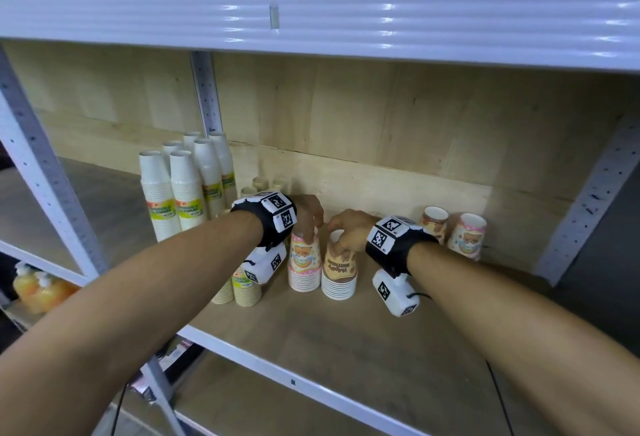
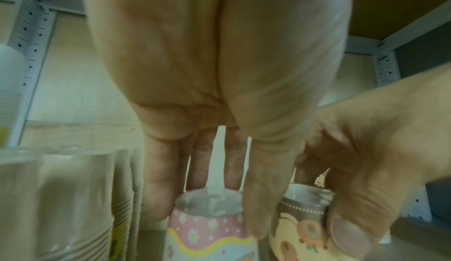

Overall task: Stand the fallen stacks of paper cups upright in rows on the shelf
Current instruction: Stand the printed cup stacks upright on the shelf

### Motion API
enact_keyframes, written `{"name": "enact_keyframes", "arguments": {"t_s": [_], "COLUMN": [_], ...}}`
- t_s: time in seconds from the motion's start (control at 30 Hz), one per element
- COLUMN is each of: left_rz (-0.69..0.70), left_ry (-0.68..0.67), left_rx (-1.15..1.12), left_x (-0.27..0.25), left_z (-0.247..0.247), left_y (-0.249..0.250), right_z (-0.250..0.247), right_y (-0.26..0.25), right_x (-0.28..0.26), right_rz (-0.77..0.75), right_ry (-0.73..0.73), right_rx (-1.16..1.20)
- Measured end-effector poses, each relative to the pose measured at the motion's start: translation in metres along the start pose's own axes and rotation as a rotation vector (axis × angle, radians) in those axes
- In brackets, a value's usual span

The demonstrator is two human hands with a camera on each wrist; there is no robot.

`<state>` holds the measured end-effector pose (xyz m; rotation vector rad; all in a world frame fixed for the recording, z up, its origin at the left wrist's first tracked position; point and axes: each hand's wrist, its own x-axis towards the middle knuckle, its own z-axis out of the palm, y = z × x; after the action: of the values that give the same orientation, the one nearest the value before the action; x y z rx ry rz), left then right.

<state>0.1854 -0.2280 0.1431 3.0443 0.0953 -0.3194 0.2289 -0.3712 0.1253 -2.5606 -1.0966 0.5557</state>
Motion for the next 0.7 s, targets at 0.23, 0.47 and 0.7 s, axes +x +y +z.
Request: {"name": "enact_keyframes", "arguments": {"t_s": [0.23,0.47,0.7], "left_rz": [-0.028,-0.016,0.018], "left_ry": [-0.013,-0.016,0.021], "left_rx": [0.034,-0.019,-0.040], "left_x": [0.002,0.006,0.020], "left_z": [0.007,0.005,0.000], "left_y": [-0.009,-0.012,-0.005], "right_z": [0.004,0.003,-0.006], "right_y": [0.006,0.014,0.031], "right_x": [0.009,0.009,-0.003], "right_rz": [0.030,0.034,0.105], "right_ry": [0.038,0.047,0.075], "right_rx": [-0.023,0.027,0.025]}}
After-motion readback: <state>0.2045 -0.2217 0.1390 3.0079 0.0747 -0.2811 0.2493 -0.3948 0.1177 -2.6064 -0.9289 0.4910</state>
